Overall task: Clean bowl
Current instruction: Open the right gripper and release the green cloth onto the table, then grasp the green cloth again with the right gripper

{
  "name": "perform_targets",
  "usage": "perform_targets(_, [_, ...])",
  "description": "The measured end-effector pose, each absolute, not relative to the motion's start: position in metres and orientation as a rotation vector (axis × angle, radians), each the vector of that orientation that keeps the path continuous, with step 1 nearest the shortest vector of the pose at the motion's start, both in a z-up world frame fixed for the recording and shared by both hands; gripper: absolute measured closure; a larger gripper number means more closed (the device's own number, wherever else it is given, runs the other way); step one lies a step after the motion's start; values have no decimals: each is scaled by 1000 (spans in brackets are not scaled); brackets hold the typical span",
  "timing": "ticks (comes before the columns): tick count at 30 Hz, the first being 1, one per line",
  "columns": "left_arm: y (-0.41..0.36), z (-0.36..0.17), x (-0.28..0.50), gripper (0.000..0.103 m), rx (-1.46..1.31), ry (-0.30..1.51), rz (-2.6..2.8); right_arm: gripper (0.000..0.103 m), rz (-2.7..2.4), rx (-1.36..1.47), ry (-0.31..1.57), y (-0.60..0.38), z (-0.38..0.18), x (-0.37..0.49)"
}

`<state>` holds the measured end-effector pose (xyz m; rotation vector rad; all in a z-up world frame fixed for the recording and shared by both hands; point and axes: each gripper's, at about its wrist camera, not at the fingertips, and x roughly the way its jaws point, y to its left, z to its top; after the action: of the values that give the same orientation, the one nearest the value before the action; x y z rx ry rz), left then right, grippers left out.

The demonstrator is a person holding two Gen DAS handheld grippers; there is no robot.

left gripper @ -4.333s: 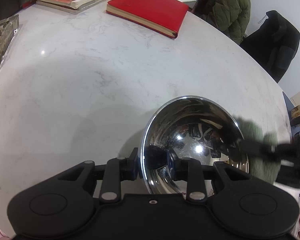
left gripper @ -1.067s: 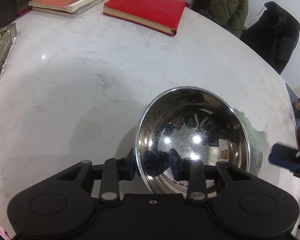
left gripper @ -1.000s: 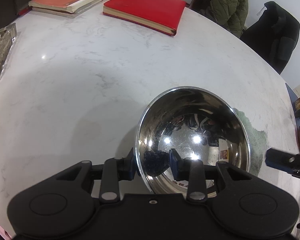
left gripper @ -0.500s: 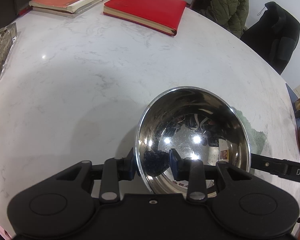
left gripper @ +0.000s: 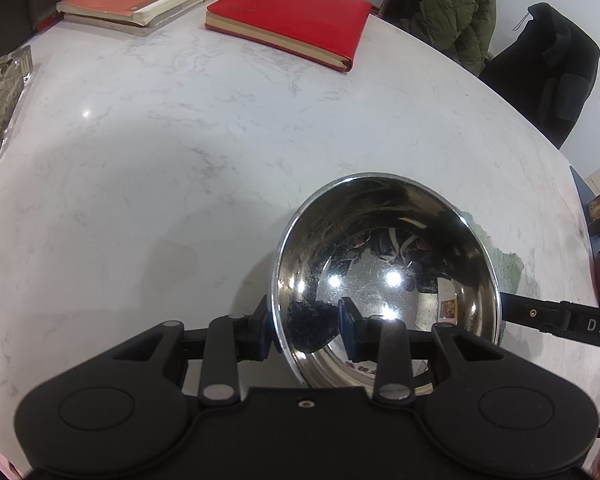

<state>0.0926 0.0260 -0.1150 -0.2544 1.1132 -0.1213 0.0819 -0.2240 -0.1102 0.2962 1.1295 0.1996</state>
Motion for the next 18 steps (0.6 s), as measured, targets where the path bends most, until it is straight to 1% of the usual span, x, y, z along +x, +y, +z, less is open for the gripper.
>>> perform_targets(5, [27, -115, 93, 72, -253, 1114, -125, 57, 192, 315, 1149, -221, -118, 87])
perform_targets(12, [26, -115, 94, 72, -252, 1115, -126, 56, 216, 203, 1133, -201, -120, 91])
perform_targets(14, [26, -115, 94, 72, -251, 1115, -126, 64, 231, 180, 1126, -200, -119, 90])
perform_targets(15, [27, -115, 94, 72, -251, 1115, -127, 69, 244, 179, 1124, -200, -119, 90])
perform_targets(17, [27, -115, 94, 72, -251, 1115, -127, 75, 261, 201, 1124, -203, -119, 90])
perform_targets(18, [27, -115, 94, 72, -251, 1115, -127, 79, 270, 212, 1124, -205, -119, 90])
